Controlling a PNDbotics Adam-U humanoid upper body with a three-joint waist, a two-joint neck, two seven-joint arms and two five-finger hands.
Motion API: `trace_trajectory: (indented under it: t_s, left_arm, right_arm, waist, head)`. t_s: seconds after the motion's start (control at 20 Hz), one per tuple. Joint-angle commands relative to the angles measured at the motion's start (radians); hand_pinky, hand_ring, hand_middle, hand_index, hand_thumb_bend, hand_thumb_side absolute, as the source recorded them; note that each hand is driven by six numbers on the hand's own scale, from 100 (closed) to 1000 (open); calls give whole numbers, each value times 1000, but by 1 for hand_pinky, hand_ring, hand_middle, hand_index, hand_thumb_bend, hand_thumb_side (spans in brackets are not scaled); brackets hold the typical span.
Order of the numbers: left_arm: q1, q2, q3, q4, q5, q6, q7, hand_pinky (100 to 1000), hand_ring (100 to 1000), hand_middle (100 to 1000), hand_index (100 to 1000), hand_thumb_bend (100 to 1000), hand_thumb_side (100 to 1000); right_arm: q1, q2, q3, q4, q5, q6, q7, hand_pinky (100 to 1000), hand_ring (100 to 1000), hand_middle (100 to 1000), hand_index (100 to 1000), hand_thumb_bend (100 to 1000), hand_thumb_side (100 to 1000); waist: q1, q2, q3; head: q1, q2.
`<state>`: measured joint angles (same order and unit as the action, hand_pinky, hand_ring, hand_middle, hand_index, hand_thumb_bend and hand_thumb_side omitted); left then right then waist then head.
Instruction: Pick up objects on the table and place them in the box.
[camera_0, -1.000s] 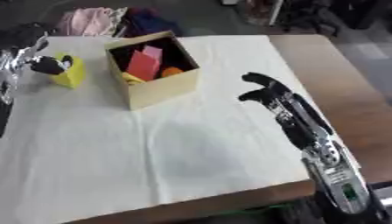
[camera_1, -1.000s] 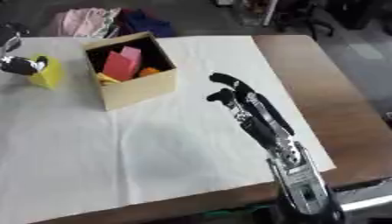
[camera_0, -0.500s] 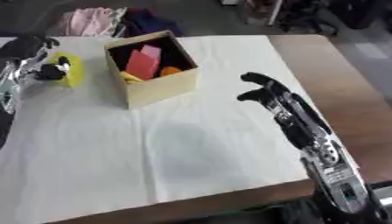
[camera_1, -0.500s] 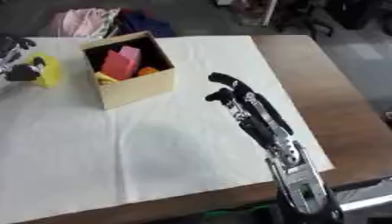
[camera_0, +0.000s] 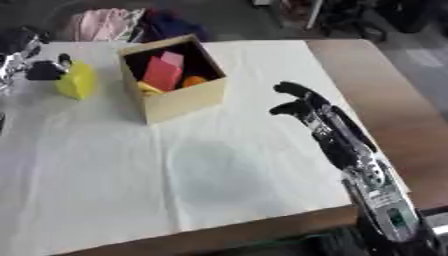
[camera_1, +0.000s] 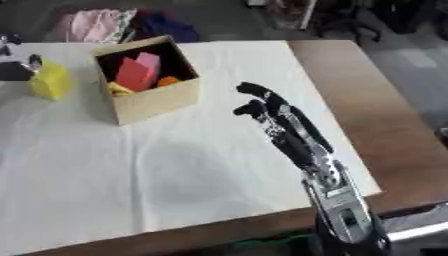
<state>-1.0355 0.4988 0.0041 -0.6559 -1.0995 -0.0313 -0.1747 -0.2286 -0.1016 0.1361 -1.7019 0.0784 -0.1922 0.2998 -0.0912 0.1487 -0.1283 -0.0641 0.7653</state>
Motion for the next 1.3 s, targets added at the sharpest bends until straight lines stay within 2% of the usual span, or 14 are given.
trace_trajectory:
  t_s: [0.05, 0.1, 0.15, 0.35, 0.7, 1.1, 1.3]
  left_arm:
    - [-19, 24, -1, -19, 16, -3, -16, 792, 716, 795, 915, 121, 684]
    - [-15, 20, -4, -17, 13, -3, -19, 792, 717, 795, 915, 136, 699]
    - [-11, 14, -6, -14, 8, -4, -22, 791, 718, 796, 916, 212, 746]
    - [1, -5, -12, -6, -18, -11, -23, 790, 719, 797, 917, 281, 803]
    - [18, -24, -13, 12, -61, -3, -8, 785, 717, 798, 919, 303, 844]
    - [34, -34, -7, 34, -81, 23, 13, 772, 687, 784, 914, 229, 773]
    - [44, -43, -9, 43, -80, 21, 4, 752, 650, 748, 904, 186, 624]
  right_arm:
    - [-8, -17, -7, -10, 2, -1, -2, 874, 745, 897, 928, 100, 838]
    - [-9, -17, -7, -10, 2, -1, -2, 874, 745, 897, 928, 100, 837]
    - [-9, -17, -8, -10, 2, -1, -3, 874, 745, 897, 928, 100, 838]
    - [-9, -17, -8, -10, 1, -1, -3, 875, 745, 897, 928, 100, 838]
    - [-10, -15, -7, -10, 0, -1, -1, 875, 745, 897, 928, 100, 837]
    - [-10, -15, -6, -10, -1, -1, 0, 875, 746, 897, 928, 100, 838]
    - [-10, -16, -6, -9, -1, -1, 0, 875, 746, 897, 928, 100, 838]
  waist:
    - [2, -13, 0]
    - [2, -13, 0]
    - [1, -13, 0]
    - [0, -12, 0]
    - [-2, -11, -1]
    - [-3, -11, 2]
    - [-4, -12, 3]
  head:
    - [-6, 5]
    - [-7, 5]
    - [-7, 5]
    - [-8, 5]
    - [-9, 5]
    - [-12, 5]
    - [-12, 5]
